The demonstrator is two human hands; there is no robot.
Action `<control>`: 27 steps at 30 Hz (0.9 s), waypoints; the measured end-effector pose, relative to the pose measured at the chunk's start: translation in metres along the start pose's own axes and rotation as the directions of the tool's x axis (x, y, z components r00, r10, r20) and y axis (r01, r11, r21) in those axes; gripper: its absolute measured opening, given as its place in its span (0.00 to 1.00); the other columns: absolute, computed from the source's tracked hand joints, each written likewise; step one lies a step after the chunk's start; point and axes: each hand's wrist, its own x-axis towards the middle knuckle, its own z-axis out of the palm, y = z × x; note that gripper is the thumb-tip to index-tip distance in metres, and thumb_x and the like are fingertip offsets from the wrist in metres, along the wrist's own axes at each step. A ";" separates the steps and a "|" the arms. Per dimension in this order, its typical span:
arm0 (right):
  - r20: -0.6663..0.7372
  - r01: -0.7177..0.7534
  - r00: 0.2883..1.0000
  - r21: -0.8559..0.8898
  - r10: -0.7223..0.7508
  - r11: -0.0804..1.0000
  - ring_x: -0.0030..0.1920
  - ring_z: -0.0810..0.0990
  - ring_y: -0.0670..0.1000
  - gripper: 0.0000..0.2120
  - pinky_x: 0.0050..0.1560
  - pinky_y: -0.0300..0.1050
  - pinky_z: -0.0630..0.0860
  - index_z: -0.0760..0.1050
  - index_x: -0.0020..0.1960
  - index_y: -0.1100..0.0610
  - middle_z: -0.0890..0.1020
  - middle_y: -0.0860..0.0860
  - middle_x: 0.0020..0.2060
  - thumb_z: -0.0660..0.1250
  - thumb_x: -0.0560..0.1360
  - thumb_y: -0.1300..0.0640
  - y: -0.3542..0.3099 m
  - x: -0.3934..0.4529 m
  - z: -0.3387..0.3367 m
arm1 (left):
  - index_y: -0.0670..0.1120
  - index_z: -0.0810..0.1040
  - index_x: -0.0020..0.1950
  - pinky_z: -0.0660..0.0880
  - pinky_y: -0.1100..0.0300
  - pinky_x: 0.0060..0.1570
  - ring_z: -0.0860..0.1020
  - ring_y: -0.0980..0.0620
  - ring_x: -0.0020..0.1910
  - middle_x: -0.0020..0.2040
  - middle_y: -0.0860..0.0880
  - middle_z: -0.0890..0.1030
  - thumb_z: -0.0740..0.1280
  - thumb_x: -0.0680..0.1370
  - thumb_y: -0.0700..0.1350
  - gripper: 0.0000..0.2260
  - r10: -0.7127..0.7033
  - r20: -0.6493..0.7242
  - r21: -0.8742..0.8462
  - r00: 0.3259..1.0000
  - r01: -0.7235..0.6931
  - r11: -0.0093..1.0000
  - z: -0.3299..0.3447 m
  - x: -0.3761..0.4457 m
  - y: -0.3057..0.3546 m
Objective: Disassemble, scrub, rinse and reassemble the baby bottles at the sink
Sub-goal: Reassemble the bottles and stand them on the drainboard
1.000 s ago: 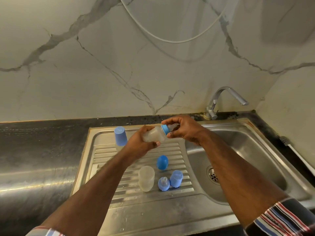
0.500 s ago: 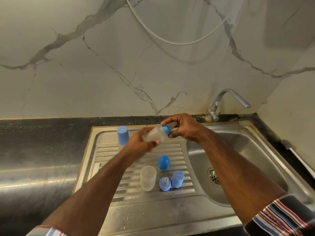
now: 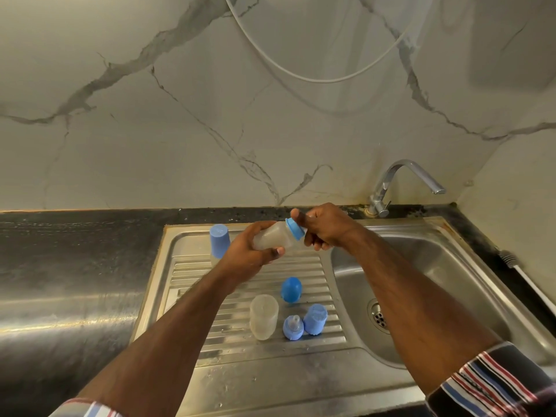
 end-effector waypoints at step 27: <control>0.130 -0.025 0.992 0.249 -0.008 0.968 0.47 0.86 0.54 0.21 0.47 0.46 0.84 0.80 0.60 0.58 0.84 0.56 0.51 0.79 0.70 0.56 0.008 -0.003 0.006 | 0.55 0.73 0.70 0.73 0.65 0.52 0.74 0.56 0.57 0.60 0.55 0.75 0.78 0.73 0.42 0.28 0.141 -0.049 0.351 0.989 -0.115 0.929 -0.003 0.000 -0.016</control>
